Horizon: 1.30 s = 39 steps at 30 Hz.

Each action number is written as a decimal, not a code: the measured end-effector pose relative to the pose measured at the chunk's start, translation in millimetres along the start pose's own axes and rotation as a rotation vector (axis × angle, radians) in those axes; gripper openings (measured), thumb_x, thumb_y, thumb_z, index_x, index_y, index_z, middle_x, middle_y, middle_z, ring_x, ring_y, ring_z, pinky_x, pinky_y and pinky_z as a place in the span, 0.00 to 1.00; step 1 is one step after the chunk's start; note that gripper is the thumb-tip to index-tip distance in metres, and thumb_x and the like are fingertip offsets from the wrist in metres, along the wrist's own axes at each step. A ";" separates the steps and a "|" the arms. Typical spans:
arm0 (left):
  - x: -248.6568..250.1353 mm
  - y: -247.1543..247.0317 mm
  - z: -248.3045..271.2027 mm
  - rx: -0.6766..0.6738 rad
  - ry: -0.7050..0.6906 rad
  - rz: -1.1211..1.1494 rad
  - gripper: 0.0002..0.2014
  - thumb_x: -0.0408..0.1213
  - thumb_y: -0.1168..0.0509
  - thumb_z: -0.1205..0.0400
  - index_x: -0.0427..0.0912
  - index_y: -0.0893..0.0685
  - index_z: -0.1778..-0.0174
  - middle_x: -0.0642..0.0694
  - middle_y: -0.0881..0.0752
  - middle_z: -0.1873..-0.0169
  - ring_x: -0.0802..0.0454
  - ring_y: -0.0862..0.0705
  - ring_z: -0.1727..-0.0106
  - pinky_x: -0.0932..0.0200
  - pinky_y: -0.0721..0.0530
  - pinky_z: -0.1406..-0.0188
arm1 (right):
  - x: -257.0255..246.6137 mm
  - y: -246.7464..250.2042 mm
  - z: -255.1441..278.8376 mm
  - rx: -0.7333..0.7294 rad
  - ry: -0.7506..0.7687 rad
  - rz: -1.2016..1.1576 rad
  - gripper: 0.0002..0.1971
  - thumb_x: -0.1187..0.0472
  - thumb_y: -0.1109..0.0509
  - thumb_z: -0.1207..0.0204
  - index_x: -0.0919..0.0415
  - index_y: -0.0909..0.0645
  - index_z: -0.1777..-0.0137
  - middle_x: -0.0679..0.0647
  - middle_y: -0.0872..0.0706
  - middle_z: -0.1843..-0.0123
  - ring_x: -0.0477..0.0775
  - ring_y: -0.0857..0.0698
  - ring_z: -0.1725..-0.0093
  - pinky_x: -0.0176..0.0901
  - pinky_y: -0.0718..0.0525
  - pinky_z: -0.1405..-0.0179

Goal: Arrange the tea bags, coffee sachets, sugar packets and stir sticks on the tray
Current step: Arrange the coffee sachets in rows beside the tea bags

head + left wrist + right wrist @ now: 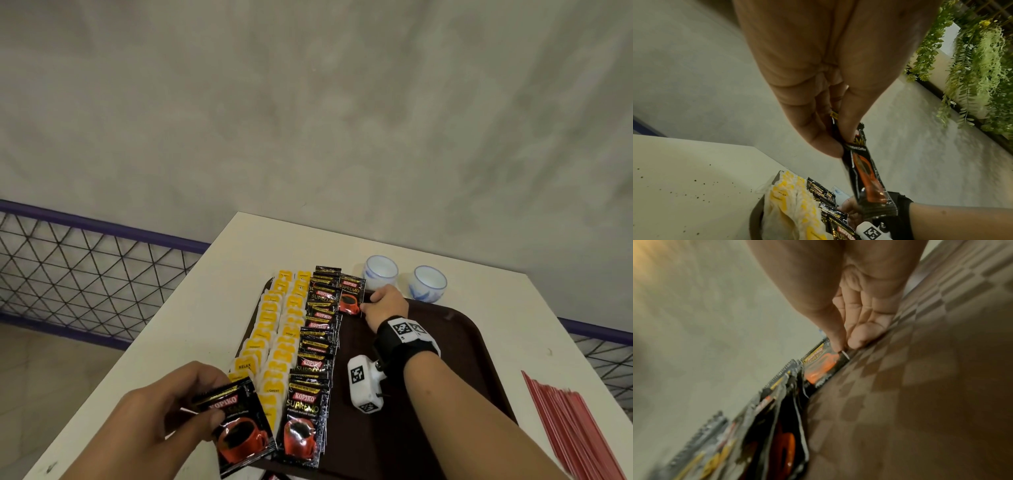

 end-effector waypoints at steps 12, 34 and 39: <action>41.7 -22.2 -2.9 0.010 -0.012 0.231 0.17 0.22 0.28 0.27 0.53 0.16 0.58 0.44 0.13 0.59 0.46 0.13 0.69 0.48 0.14 0.64 | -74.2 23.6 223.5 -0.852 0.509 -0.340 0.15 0.50 0.21 0.32 0.44 0.16 0.46 0.48 0.12 0.54 0.45 0.17 0.57 0.43 0.17 0.54; -46.4 -49.2 27.6 -0.292 0.069 -0.817 0.12 0.51 0.48 0.16 0.62 0.42 0.63 0.61 0.36 0.59 0.54 0.30 0.46 0.66 0.35 0.44 | 41.6 -2.4 -5.7 -0.118 -0.167 -0.304 0.08 0.68 0.24 0.29 0.56 0.19 0.62 0.61 0.14 0.56 0.57 0.17 0.57 0.55 0.14 0.44; -52.4 -74.7 30.6 -0.599 -0.007 -0.871 0.08 0.55 0.55 0.16 0.56 0.41 0.54 0.51 0.37 0.22 0.55 0.37 0.22 0.65 0.41 0.26 | 29.6 -10.2 -18.6 -0.098 -0.130 -0.239 0.11 0.69 0.23 0.29 0.53 0.20 0.64 0.63 0.11 0.52 0.61 0.13 0.53 0.59 0.13 0.41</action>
Point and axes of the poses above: each hand's wrist, its own z-axis away from the middle knuckle, its own y-axis out of the back of the hand, x = y × z, the point moved 10 cm from there along -z, towards the middle knuckle
